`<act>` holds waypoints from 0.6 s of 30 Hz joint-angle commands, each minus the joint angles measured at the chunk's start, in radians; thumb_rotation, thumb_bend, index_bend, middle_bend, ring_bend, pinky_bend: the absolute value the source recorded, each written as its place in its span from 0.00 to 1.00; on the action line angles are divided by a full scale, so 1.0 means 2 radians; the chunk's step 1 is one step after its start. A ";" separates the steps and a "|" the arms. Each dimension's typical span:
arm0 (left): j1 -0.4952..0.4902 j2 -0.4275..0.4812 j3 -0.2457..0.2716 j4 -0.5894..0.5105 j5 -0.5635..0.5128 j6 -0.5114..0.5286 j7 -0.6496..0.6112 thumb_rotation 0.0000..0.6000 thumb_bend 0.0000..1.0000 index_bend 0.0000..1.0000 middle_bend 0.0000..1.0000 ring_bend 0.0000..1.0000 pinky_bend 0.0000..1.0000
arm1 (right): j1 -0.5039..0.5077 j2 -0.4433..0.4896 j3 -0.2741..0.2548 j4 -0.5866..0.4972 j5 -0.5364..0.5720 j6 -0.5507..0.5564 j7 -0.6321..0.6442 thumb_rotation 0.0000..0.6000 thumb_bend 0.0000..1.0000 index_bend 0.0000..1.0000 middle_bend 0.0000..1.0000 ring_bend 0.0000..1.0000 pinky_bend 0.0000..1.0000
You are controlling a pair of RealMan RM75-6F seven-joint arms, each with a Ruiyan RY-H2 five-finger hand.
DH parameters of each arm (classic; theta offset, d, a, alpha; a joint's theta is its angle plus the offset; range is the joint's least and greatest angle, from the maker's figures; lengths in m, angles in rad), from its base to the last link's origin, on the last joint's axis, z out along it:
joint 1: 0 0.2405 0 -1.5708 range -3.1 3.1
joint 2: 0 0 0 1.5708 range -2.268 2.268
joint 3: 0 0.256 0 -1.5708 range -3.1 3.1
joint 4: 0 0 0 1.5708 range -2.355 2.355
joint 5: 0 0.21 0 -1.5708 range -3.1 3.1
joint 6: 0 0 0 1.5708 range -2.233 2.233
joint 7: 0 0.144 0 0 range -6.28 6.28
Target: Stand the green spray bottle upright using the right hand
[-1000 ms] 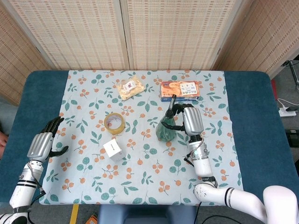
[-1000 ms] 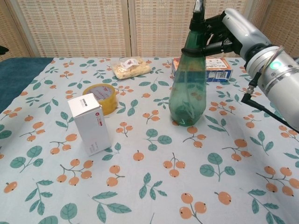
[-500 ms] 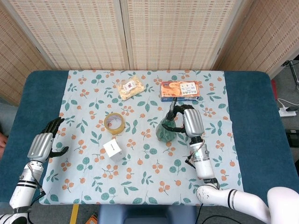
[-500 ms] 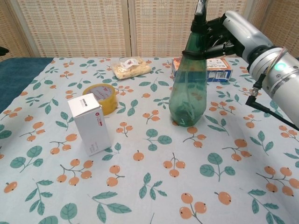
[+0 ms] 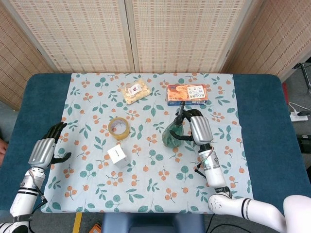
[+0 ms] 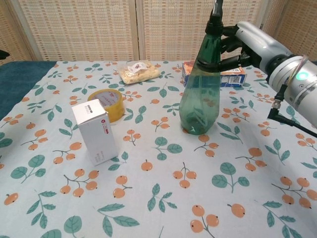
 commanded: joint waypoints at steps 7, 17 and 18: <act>0.000 0.000 0.000 0.000 0.000 0.000 0.000 1.00 0.23 0.00 0.01 0.01 0.21 | -0.001 0.025 -0.006 -0.022 0.020 -0.032 -0.016 1.00 0.00 0.20 0.34 0.13 0.09; 0.000 -0.001 -0.001 0.001 0.000 0.001 -0.001 1.00 0.23 0.00 0.01 0.01 0.21 | 0.005 0.036 -0.006 -0.040 0.035 -0.047 -0.032 1.00 0.00 0.10 0.25 0.06 0.02; 0.000 0.000 -0.001 0.001 0.000 0.001 -0.002 1.00 0.23 0.00 0.01 0.01 0.21 | 0.005 0.036 -0.007 -0.041 0.036 -0.047 -0.033 1.00 0.00 0.10 0.25 0.06 0.02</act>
